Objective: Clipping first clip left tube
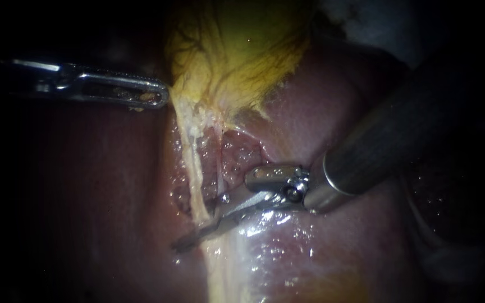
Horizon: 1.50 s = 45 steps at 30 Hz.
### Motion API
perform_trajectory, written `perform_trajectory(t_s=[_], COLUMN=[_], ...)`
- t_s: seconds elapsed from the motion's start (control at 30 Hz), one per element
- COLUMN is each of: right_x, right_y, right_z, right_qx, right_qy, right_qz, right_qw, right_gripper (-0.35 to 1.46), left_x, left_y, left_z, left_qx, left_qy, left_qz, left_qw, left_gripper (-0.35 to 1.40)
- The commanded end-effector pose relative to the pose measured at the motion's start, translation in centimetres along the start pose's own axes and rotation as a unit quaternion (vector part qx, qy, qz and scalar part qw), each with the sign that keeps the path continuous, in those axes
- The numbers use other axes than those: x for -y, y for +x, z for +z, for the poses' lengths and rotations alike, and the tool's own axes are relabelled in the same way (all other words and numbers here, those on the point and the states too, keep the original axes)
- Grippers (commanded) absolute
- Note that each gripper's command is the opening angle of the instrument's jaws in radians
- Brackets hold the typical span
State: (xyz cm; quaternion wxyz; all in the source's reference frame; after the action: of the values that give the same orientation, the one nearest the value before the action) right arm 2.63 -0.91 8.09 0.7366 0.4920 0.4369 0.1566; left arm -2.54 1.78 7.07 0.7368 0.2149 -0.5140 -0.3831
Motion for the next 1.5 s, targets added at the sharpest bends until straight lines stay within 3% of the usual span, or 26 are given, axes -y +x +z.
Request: perform_trajectory(t_s=[0.03, 0.23, 0.33, 0.5, 0.93, 1.33, 1.5], right_x=[0.00, 0.00, -0.02, -0.07, -0.10, -0.08, -0.07], right_y=[0.00, 0.02, 0.02, 0.03, 0.28, 0.22, 0.26], right_z=[0.00, -0.02, -0.02, -0.04, -0.48, -0.64, -0.75], right_qx=[0.000, 0.000, -0.003, -0.032, -0.052, -0.052, -0.053], right_qy=[0.000, 0.000, -0.002, -0.040, -0.056, -0.054, -0.053], right_qz=[0.000, 0.000, 0.000, 0.000, 0.002, 0.002, 0.002], right_qw=[1.0000, 1.0000, 1.0000, 0.9987, 0.9971, 0.9972, 0.9971], right_gripper=[0.02, 0.41, 0.52, 0.61, 0.60, 0.60, 0.59], left_x=[0.00, 0.00, 0.00, -0.01, -0.01, -0.01, -0.01], left_y=[0.00, 0.00, 0.00, 0.00, 0.00, 0.00, 0.00], left_z=[0.00, 0.00, 0.00, 0.00, 0.00, 0.00, 0.00], left_qx=[0.000, 0.000, 0.000, 0.000, 0.000, 0.000, 0.000], left_qy=[0.000, 0.000, 0.000, 0.000, 0.000, 0.000, 0.000], left_qz=[0.000, 0.000, 0.000, 0.000, 0.000, 0.000, 0.000], left_qw=[1.0000, 1.0000, 1.0000, 1.0000, 1.0000, 1.0000, 1.0000], left_gripper=[-0.35, -0.35, -0.35, -0.35, -0.35, -0.35, -0.35])
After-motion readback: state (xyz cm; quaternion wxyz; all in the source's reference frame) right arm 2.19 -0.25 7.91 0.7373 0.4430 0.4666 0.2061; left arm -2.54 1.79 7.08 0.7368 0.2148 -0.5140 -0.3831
